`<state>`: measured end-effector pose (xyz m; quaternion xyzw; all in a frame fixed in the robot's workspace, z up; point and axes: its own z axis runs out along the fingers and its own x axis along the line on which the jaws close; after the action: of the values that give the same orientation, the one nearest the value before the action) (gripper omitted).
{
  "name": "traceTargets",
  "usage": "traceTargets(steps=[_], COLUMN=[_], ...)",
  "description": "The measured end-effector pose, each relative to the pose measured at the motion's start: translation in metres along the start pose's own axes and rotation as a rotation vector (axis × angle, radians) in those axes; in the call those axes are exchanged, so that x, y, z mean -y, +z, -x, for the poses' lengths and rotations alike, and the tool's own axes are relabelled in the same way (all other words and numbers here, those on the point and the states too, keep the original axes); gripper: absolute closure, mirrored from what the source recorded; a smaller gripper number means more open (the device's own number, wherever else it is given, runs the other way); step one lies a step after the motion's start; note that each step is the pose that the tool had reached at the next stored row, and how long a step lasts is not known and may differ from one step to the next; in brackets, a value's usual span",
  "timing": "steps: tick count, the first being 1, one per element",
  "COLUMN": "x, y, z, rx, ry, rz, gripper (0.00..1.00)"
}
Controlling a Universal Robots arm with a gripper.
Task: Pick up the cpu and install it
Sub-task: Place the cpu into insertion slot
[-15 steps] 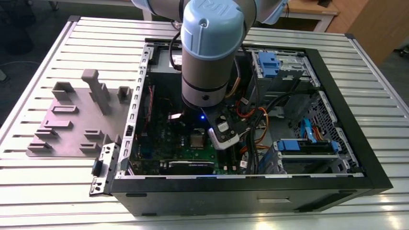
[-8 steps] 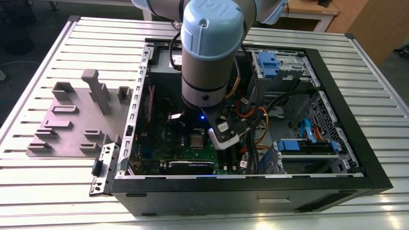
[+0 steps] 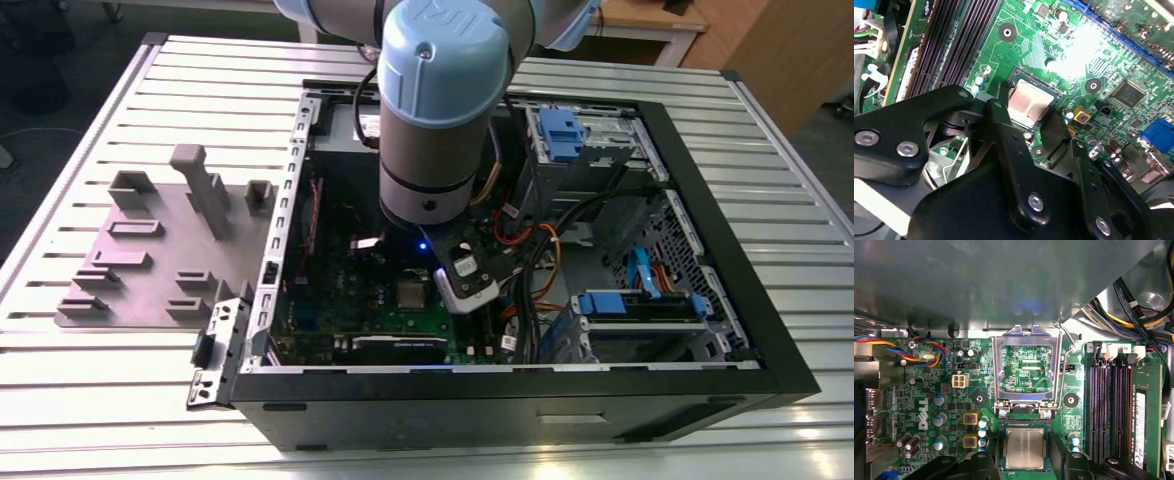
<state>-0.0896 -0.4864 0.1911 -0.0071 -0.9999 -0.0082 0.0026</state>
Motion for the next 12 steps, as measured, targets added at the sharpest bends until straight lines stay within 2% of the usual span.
traceTargets(steps=[3, 8, 9, 10, 12], x=[0.0000, -0.0001, -0.0001, -0.0001, -0.0002], y=[-0.0008, -0.0067, -0.0074, -0.0081, -0.0092], z=[0.0000, 0.0000, 0.0000, 0.0000, 0.0000], rx=[0.0000, -0.0001, -0.0002, -0.0003, -0.0007], ry=[0.000, 0.000, 0.000, 0.000, 0.000], rz=[0.0002, 0.0003, 0.0004, 0.0004, 0.0004], gripper=[0.48, 0.49, 0.56, 0.56, 0.67])
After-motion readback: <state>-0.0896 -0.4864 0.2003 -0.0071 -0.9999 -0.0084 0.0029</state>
